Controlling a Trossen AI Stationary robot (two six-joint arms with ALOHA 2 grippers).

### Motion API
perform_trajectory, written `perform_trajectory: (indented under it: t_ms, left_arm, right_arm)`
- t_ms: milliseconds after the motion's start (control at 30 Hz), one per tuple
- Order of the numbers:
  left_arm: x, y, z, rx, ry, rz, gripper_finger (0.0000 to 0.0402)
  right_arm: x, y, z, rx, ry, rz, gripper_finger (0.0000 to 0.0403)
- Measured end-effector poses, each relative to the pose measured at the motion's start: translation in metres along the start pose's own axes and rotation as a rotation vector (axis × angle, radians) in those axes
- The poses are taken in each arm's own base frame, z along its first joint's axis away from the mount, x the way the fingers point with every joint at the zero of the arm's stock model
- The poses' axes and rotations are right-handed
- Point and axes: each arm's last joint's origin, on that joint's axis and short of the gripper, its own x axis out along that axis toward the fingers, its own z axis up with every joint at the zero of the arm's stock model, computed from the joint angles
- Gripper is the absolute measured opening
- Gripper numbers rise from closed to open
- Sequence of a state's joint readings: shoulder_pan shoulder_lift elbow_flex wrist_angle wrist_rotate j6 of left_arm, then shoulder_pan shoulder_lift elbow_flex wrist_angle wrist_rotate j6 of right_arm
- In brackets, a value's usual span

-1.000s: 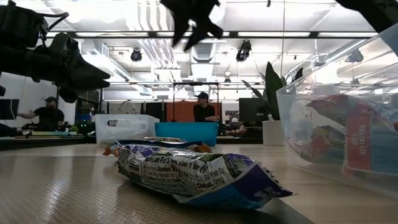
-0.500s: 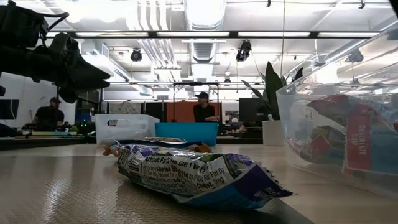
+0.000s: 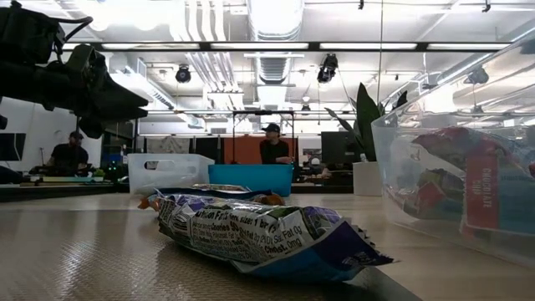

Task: Pick and place Granola Bars by type
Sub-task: Put the blue granola bar into the blue bin

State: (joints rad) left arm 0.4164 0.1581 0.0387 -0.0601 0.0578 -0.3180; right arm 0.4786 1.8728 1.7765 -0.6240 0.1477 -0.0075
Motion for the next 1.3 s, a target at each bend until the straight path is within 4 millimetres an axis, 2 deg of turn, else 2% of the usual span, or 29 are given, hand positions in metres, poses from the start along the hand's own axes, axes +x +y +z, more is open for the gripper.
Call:
perform_trajectory:
  t_ms: [100,233,500,700,933,1067,1300]
  left_arm:
    - [0.0,0.0,0.0,0.0,0.0,0.0,0.0138]
    - [0.0,0.0,0.0,0.0,0.002,0.001,0.0138]
    - [0.0,0.0,0.0,0.0,0.005,0.001,0.0138]
    - [0.0,0.0,0.0,0.0,0.004,0.001,0.0138]
    - [0.001,0.0,0.0,0.0,0.005,0.001,0.0138]
    - [0.001,0.0,0.0,0.0,0.005,0.001,0.0138]
    - [0.001,0.0,0.0,0.0,0.004,0.001,0.0138]
  right_arm:
    - [-0.006,0.011,-0.021,-0.004,-0.009,0.02,0.0183]
    - [-0.022,0.015,-0.042,0.059,-0.037,0.028,0.0183]
    - [-0.054,0.009,-0.088,0.221,-0.09,0.004,0.0183]
    - [-0.086,0.003,-0.125,0.33,-0.236,-0.114,0.0183]
    - [-0.12,-0.007,-0.171,0.36,-0.403,-0.126,0.0183]
    - [-0.135,-0.011,-0.196,0.342,-0.462,-0.119,0.0183]
    - [-0.148,-0.015,-0.236,0.397,-0.517,-0.1,0.0183]
